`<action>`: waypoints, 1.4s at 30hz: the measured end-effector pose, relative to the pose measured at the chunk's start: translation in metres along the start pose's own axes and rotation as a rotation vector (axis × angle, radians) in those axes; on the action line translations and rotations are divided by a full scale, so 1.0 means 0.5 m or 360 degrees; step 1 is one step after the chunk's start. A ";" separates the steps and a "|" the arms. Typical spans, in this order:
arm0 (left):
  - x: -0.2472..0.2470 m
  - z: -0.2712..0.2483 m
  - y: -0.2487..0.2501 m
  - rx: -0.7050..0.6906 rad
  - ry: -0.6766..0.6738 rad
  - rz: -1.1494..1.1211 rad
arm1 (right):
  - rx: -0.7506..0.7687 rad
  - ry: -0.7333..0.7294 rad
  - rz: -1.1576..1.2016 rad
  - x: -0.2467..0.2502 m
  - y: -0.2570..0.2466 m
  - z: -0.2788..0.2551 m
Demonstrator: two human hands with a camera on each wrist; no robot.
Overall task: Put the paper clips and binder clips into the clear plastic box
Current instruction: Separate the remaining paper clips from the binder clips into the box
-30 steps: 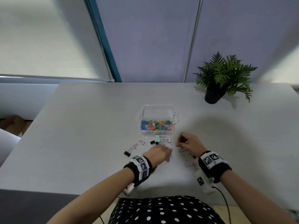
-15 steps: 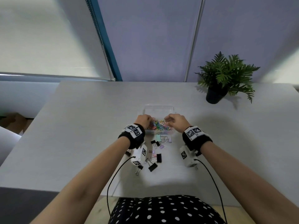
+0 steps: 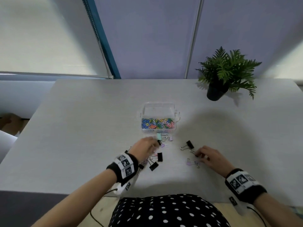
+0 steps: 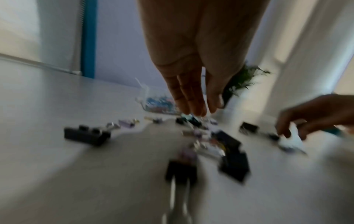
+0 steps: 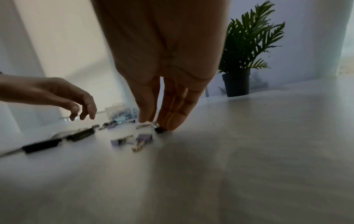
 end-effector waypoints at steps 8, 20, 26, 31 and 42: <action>-0.072 -0.025 0.027 -0.0232 -0.0103 0.0456 | -0.0006 -0.0065 -0.0159 -0.048 -0.034 0.000; 0.005 -0.113 -0.075 0.0271 0.0160 0.0310 | 0.0063 0.0020 -0.0355 -0.048 -0.050 0.016; -0.051 -0.060 -0.004 -0.0049 0.0229 0.0338 | 0.0178 0.0103 -0.0434 -0.063 -0.065 0.026; -0.087 -0.009 0.029 0.0105 0.0046 0.0628 | 0.0171 0.0157 -0.0523 -0.057 -0.078 0.026; -0.057 -0.002 0.021 0.0241 0.0075 -0.0030 | -0.0104 0.0182 0.0685 -0.006 -0.117 0.070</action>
Point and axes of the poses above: each hand's wrist, its own z-axis towards the middle knuckle, its own x-axis out of the back of the hand, y = z × x, the point moved 1 cm from there along z, towards the middle knuckle, and after that the axes turned 14 degrees about -z, right-handed, at the moved point
